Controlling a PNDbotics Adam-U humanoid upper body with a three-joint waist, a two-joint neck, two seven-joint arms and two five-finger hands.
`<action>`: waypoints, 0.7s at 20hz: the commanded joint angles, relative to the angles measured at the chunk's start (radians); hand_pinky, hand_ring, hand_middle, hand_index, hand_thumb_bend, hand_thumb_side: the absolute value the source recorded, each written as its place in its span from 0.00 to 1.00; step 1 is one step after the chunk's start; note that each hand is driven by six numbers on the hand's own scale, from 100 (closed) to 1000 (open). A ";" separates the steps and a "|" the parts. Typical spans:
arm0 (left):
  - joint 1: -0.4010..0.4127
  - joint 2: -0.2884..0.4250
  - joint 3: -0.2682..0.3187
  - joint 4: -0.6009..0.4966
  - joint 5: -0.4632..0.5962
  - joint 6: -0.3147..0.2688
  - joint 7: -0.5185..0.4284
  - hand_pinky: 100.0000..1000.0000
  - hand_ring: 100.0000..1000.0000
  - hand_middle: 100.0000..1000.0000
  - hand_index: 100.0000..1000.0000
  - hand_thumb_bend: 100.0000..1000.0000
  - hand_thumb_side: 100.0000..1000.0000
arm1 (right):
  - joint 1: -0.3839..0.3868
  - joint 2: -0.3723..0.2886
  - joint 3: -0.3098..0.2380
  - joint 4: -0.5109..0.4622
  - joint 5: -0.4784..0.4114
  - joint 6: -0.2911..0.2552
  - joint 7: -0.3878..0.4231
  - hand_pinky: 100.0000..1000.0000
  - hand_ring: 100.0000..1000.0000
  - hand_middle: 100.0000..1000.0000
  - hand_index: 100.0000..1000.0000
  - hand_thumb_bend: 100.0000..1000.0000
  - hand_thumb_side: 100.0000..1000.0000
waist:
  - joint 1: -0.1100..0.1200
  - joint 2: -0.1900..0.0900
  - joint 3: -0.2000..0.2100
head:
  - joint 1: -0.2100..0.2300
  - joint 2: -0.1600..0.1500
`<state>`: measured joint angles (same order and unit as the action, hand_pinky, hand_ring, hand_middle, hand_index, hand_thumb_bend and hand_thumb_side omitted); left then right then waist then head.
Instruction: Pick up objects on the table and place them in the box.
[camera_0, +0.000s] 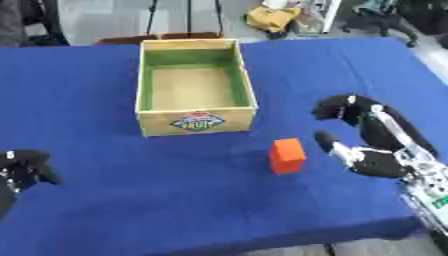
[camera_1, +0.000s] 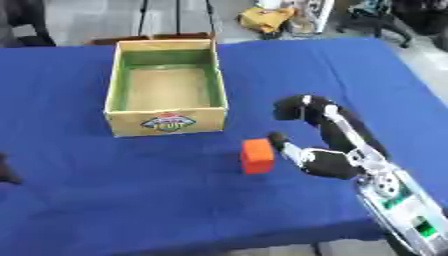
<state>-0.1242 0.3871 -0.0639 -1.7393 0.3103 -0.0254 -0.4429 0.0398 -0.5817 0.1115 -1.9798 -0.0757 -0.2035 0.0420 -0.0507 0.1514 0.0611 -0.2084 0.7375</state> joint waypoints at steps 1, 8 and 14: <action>-0.009 0.007 0.006 -0.013 -0.001 -0.001 -0.004 0.61 0.52 0.46 0.69 0.19 1.00 | -0.001 -0.049 -0.009 -0.020 0.022 -0.005 0.015 0.76 0.74 0.56 0.76 0.36 0.22 | 0.001 -0.009 0.000 | -0.004 -0.009; -0.010 0.008 0.006 -0.012 -0.003 -0.002 -0.004 0.61 0.52 0.46 0.69 0.19 1.00 | 0.001 -0.134 -0.014 -0.020 0.072 -0.054 0.076 0.82 0.82 0.66 0.80 0.55 0.25 | -0.001 -0.006 0.003 | -0.003 -0.010; -0.009 0.010 0.006 -0.011 -0.006 -0.003 -0.004 0.61 0.52 0.46 0.69 0.19 1.00 | -0.015 -0.232 -0.020 -0.020 0.099 -0.109 0.091 0.83 0.84 0.69 0.82 0.53 0.29 | -0.003 -0.005 0.005 | -0.004 -0.012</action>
<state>-0.1243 0.3871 -0.0639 -1.7391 0.3071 -0.0260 -0.4446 0.0336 -0.7615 0.1082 -1.9798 0.0155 -0.3000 0.1325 -0.0559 0.1540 0.0645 -0.2117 0.7363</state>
